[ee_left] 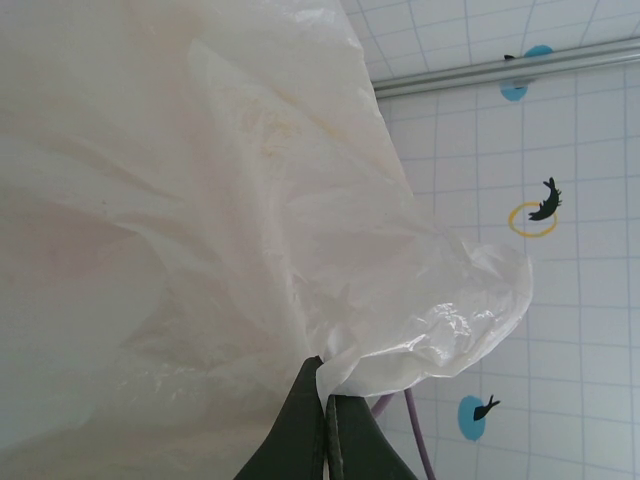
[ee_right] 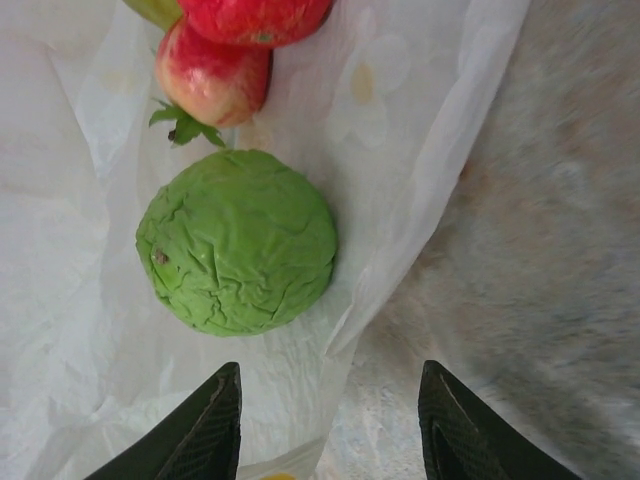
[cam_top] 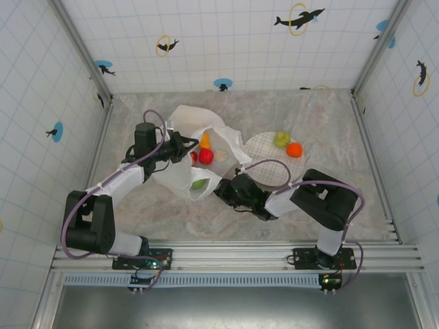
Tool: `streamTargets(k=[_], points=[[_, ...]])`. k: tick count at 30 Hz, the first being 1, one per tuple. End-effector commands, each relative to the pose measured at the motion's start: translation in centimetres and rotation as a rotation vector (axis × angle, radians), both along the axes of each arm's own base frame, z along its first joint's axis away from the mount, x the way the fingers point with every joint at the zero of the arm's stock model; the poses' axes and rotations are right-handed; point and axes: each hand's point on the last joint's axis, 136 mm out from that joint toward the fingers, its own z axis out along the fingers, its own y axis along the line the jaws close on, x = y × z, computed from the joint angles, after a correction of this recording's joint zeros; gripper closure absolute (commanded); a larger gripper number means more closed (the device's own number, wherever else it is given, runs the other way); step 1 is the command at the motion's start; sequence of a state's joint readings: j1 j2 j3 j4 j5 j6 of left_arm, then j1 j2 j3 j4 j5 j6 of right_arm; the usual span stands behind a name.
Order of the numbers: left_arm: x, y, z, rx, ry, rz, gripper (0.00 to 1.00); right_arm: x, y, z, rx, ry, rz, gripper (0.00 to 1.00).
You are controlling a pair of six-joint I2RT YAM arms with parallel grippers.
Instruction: Place the fruits into the plastic bag
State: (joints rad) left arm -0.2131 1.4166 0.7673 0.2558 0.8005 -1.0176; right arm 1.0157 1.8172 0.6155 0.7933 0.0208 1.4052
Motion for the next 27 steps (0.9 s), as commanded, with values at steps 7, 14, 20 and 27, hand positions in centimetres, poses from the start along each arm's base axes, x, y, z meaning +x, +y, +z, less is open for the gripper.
streamTargets(k=[7,14,20,27], points=[[0.2,0.2,0.5,0.007,-0.047,-0.010,1.00,0.0,2.4,0.1,0.087,0.058,0.002,0.53],[0.0,0.2,0.4,0.007,-0.048,-0.012,1.00,0.7,3.7,-0.1,0.112,0.056,0.007,0.57],[0.0,0.3,0.5,0.010,-0.051,-0.011,1.00,1.1,3.8,-0.3,0.113,0.051,0.003,0.76],[0.3,0.9,0.9,0.008,-0.061,0.005,1.00,1.5,3.0,0.9,0.043,-0.037,0.008,0.95]])
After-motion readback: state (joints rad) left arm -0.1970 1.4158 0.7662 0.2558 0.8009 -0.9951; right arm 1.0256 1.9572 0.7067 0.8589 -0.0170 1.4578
